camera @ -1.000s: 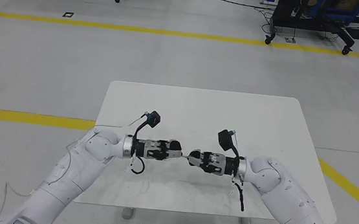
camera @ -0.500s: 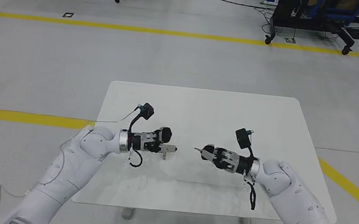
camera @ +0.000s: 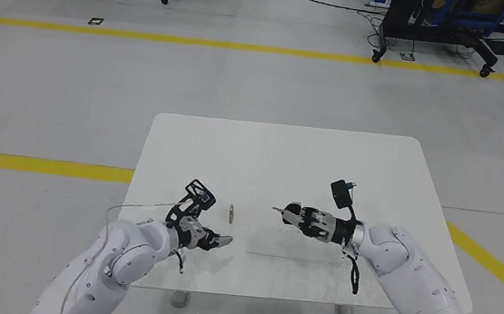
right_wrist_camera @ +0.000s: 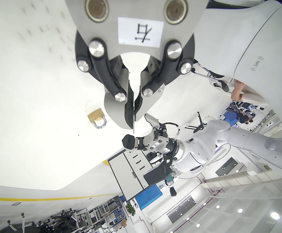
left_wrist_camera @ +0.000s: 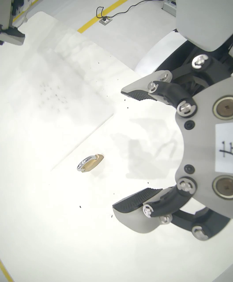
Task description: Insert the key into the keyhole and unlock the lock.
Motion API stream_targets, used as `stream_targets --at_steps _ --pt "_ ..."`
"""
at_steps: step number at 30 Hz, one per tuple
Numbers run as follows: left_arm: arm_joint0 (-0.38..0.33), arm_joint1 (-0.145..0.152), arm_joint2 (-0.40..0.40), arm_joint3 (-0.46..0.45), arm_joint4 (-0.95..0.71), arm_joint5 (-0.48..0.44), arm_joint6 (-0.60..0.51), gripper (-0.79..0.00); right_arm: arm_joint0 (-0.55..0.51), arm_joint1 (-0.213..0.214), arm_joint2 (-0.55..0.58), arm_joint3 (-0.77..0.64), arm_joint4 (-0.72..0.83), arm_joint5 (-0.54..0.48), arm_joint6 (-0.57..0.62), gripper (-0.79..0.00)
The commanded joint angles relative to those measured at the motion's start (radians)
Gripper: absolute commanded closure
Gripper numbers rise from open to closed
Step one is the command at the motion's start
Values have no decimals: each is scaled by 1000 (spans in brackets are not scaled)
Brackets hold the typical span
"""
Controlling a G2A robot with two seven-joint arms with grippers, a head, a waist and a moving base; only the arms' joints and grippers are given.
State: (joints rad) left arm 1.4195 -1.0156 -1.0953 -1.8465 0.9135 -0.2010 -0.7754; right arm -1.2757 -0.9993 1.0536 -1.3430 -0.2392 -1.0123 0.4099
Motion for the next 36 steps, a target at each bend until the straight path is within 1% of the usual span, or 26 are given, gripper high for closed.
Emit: stream_targets --at_steps 1,4,7,8,14,19,23,26,31,32,33,34,36 --pt "-44 -13 52 41 36 48 2 -785 0 0 0 0 0 0 0 0" --pt "-107 -36 122 104 47 93 21 -785 0 0 0 0 0 0 0 0" --pt "-152 -53 163 152 30 106 46 -776 0 0 0 0 0 0 0 0" --pt "-163 -58 173 162 26 107 50 -760 0 0 0 0 0 0 0 0" --pt "-207 -76 214 204 39 126 41 -600 0 0 0 0 0 0 0 0" --pt "-227 -90 241 239 55 148 48 -391 0 0 0 0 0 0 0 0" --pt "-237 -101 258 255 61 167 63 -351 0 0 0 0 0 0 0 0" --pt "-241 -107 262 262 65 175 76 -302 0 0 0 0 0 0 0 0" --pt "-252 -116 272 274 91 197 72 -259 0 0 0 0 0 0 0 0" --pt "-255 -117 273 277 91 196 72 -203 0 0 0 0 0 0 0 0" --pt "-258 -119 273 280 92 193 72 -18 0 0 0 0 0 0 0 0" --pt "-261 -120 273 284 95 192 71 0 0 0 0 0 0 0 0 0" --pt "-265 -122 273 284 99 185 65 0 0 0 0 0 0 0 0 0"
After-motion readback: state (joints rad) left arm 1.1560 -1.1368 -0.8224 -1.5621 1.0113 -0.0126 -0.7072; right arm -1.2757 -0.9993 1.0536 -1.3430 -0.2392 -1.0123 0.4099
